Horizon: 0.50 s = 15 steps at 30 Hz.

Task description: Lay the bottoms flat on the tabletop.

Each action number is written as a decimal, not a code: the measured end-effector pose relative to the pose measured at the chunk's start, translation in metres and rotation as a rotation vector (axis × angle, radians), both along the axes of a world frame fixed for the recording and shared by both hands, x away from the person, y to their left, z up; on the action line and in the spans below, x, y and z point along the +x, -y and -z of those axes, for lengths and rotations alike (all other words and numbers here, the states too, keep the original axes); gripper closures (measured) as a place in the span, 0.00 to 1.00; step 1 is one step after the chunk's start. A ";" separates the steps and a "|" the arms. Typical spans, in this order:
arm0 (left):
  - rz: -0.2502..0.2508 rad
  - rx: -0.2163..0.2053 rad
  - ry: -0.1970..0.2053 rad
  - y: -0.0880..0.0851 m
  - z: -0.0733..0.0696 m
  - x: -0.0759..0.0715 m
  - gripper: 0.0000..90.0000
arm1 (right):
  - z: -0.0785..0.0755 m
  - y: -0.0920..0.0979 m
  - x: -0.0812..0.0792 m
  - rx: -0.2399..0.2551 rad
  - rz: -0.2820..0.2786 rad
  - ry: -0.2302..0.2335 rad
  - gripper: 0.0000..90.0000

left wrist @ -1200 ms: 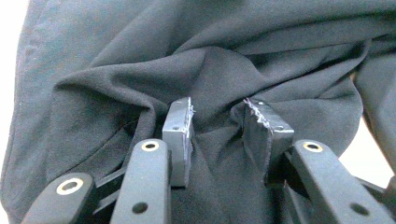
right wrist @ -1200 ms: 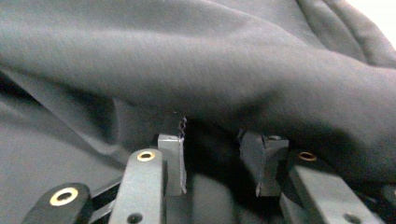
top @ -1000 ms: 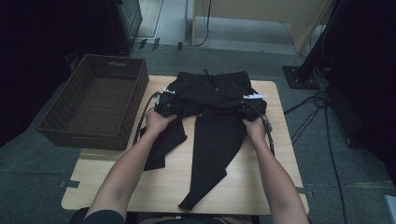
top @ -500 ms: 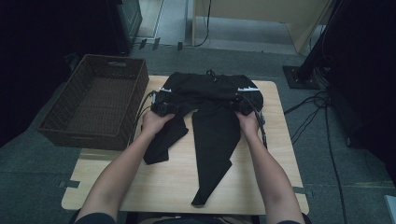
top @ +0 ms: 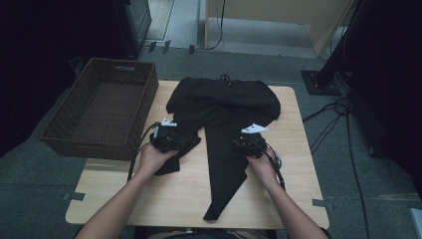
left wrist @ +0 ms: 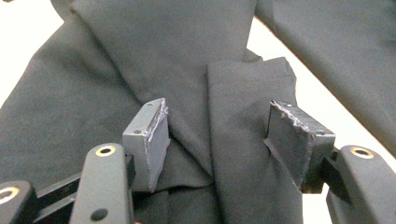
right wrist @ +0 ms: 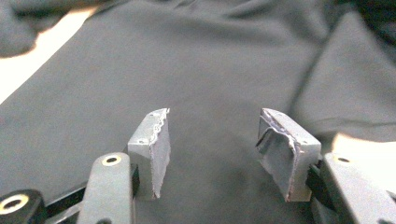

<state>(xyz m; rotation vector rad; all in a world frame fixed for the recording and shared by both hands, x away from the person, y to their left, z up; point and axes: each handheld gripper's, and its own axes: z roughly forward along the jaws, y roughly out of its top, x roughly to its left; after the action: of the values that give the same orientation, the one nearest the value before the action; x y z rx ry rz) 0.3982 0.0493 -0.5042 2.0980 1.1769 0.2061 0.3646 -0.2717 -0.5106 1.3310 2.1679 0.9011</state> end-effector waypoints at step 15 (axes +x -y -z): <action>0.005 0.013 -0.007 0.012 0.001 0.018 0.93 | 0.008 0.021 0.026 0.065 0.045 0.003 0.54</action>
<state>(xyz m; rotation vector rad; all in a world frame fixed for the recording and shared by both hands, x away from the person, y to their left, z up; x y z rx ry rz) 0.4162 0.0371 -0.5052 2.1143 1.1780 0.2046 0.3908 -0.2924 -0.5188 1.4025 2.1145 0.9626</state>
